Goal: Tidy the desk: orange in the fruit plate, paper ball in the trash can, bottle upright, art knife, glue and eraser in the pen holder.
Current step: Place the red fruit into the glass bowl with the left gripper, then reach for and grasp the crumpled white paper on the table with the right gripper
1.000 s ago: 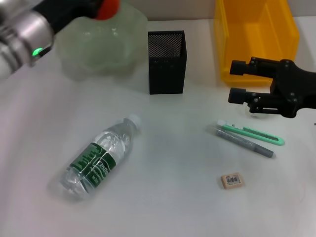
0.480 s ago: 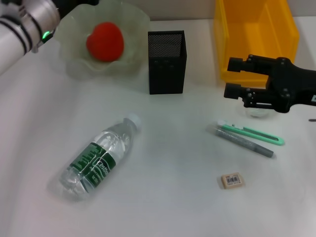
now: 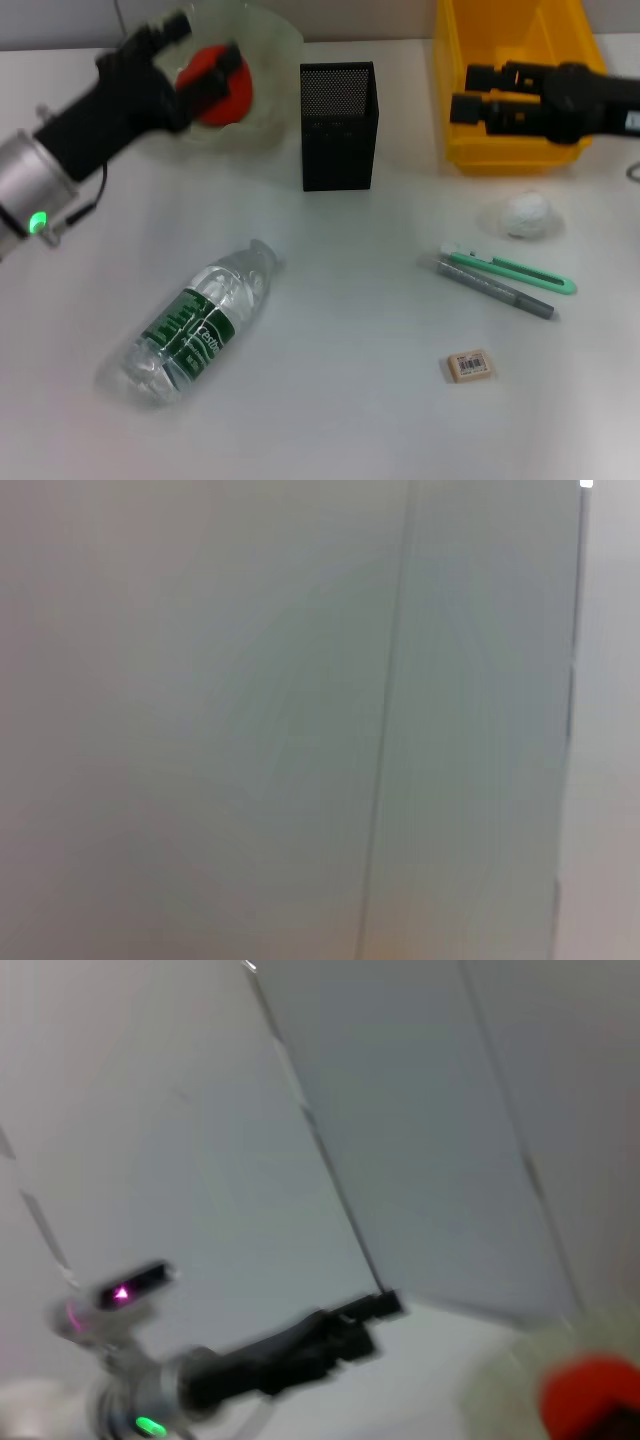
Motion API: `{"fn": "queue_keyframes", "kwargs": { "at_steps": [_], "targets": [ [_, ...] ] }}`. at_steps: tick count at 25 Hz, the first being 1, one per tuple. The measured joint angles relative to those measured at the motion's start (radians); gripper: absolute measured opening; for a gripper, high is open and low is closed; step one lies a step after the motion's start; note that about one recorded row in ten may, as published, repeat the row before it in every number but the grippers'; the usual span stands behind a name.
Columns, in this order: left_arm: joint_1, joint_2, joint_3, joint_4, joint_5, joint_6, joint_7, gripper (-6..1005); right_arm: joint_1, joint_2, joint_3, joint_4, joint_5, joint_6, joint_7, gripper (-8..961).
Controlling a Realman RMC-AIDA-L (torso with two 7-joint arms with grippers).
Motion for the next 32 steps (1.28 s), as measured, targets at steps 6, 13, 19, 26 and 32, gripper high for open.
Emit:
{"fn": "queue_keyframes", "kwargs": {
  "at_steps": [6, 13, 19, 26, 32],
  "targets": [
    [0.028, -0.002, 0.020, -0.012, -0.004, -0.009, 0.002, 779, 0.069, 0.012, -0.097, -0.338, -0.357, 0.107, 0.510, 755],
    [0.023, -0.003, 0.019, -0.023, -0.006, -0.015, 0.001, 779, 0.150, 0.015, -0.146, -0.385, -0.689, 0.088, 0.792, 753],
    [0.022, -0.003, 0.010, -0.030, -0.008, -0.036, 0.001, 779, 0.194, 0.021, -0.195, -0.359, -0.902, 0.099, 0.906, 753],
    [0.019, -0.003, 0.009, -0.031, -0.008, -0.058, 0.000, 779, 0.253, 0.036, -0.203, -0.273, -1.027, 0.102, 0.929, 752],
    [0.019, -0.003, 0.011, -0.031, -0.008, -0.059, 0.000, 778, 0.293, 0.041, -0.205, -0.178, -1.060, 0.152, 0.934, 753]
  ]
}}
